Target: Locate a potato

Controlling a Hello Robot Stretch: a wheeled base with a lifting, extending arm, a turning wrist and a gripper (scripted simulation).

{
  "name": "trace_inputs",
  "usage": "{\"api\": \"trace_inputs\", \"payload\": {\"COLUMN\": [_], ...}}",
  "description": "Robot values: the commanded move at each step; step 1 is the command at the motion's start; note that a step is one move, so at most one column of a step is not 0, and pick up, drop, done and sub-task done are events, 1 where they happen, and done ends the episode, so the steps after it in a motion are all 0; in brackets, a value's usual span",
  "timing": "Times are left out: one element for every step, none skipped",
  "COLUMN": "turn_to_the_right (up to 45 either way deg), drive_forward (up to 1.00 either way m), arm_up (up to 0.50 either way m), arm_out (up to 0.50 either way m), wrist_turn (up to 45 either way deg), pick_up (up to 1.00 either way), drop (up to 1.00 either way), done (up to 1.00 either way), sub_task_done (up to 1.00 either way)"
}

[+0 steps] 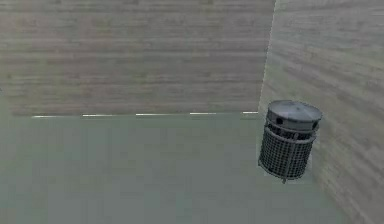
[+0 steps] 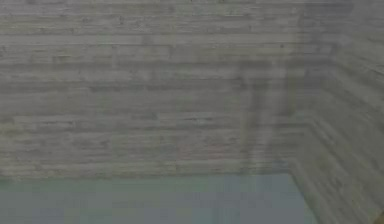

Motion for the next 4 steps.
{"api": "trace_inputs", "payload": {"turn_to_the_right": [-45.0, -12.0, 0.0, -21.0], "drive_forward": [0.00, 0.00, 0.85, 0.00], "arm_up": [0.00, 0.00, 0.00, 0.00], "arm_out": [0.00, 0.00, 0.00, 0.00], "wrist_turn": [0.0, 0.0, 0.0, 0.0], "pick_up": [0.00, 0.00, 0.00, 0.00], "drop": [0.00, 0.00, 0.00, 0.00], "done": [0.00, 0.00, 0.00, 0.00], "sub_task_done": [0.00, 0.00, 0.00, 0.00]}}
